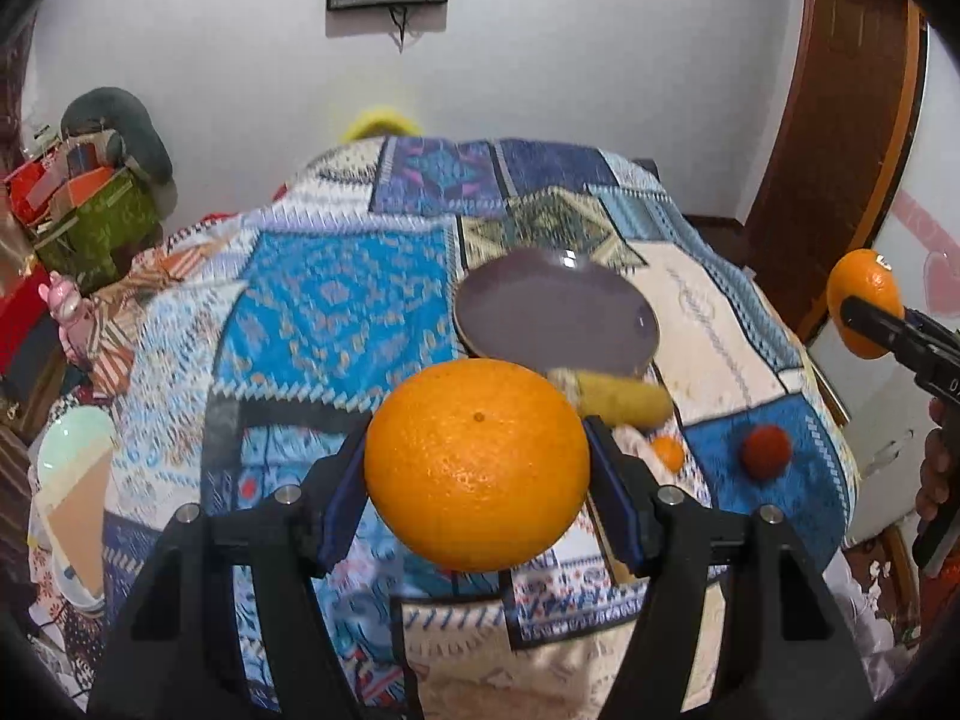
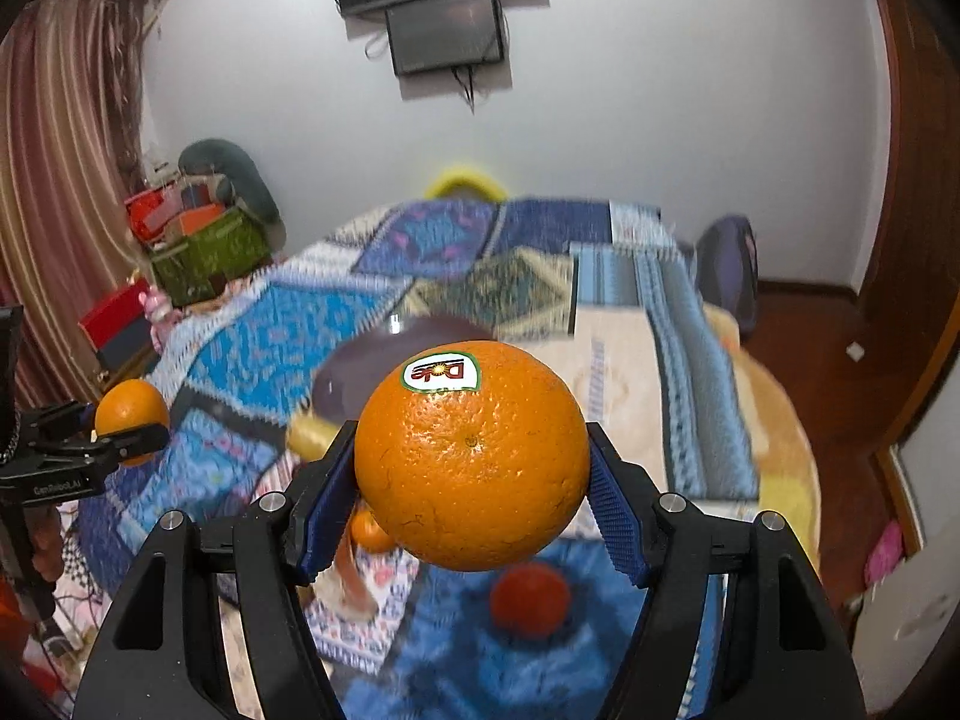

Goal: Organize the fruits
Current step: 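Carry both held oranges over the brown plate and lower them onto it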

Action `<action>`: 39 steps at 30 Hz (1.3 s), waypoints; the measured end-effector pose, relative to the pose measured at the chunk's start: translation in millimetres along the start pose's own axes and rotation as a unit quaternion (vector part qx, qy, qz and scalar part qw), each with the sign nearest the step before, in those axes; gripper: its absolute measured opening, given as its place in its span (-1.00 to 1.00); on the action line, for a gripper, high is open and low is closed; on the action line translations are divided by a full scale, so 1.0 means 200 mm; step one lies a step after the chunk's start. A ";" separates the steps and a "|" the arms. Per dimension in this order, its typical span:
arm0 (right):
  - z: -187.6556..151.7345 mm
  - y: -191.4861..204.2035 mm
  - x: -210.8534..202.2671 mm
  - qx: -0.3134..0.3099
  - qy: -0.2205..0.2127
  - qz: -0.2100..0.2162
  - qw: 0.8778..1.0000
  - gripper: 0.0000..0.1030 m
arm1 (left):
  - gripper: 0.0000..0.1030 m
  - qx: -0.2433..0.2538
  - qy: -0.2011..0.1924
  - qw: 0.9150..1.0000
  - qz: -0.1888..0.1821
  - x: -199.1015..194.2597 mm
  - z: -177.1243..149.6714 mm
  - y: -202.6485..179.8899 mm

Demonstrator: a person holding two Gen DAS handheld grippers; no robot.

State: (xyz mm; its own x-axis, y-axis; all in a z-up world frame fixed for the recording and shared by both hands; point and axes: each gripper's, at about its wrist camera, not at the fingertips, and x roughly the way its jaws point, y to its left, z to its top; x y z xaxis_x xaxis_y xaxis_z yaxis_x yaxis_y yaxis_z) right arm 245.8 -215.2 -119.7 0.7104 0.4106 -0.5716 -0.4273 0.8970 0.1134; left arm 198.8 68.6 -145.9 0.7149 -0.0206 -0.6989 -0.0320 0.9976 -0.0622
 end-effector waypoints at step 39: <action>0.37 0.05 0.70 -0.038 -0.001 0.003 0.999 0.31 | 0.29 0.020 0.007 1.000 0.002 0.69 0.50 0.04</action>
State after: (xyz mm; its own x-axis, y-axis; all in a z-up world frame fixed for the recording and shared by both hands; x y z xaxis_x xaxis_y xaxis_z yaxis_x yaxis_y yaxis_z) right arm 381.9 -137.5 -138.4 0.7089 0.4161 -0.5695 -0.4726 0.8796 0.0543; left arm 366.2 79.5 -171.6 0.7049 -0.0173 -0.7091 -0.0062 0.9995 -0.0306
